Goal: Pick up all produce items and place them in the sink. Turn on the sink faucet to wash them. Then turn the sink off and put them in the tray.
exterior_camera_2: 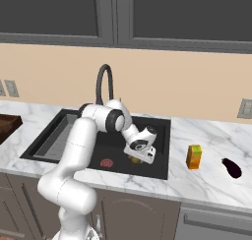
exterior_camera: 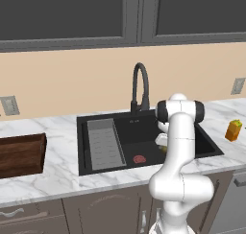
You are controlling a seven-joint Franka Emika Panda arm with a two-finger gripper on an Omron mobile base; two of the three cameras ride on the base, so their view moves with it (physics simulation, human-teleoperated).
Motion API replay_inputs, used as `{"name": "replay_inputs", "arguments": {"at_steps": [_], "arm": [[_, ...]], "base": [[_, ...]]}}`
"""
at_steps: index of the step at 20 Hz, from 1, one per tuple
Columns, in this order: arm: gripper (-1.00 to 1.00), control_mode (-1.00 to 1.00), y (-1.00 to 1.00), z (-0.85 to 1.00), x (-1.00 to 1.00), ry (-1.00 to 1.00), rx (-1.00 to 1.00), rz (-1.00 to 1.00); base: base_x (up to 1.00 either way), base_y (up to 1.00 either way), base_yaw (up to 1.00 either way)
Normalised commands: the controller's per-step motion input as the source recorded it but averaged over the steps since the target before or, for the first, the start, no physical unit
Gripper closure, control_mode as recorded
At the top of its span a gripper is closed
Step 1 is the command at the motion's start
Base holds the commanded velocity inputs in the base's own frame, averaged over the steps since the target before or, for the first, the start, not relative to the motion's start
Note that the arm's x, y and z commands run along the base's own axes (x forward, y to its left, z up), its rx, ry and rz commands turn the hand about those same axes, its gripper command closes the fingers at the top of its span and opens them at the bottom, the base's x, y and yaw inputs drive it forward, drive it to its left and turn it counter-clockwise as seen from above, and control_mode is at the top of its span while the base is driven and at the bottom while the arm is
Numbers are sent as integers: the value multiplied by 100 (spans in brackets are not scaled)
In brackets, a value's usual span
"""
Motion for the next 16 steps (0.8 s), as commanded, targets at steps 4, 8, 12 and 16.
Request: {"name": "replay_inputs", "arguments": {"at_steps": [4,8,12,16], "arm": [[-100,-100,3,14,-3,0,-2,0],[-100,-100,0,59,-25,-1,-6,0],[-100,-100,0,60,-20,0,-4,0],[-100,-100,0,41,-13,0,-2,0]], "base": [[0,0,0],[0,0,0],[0,0,0],[0,0,0]]}}
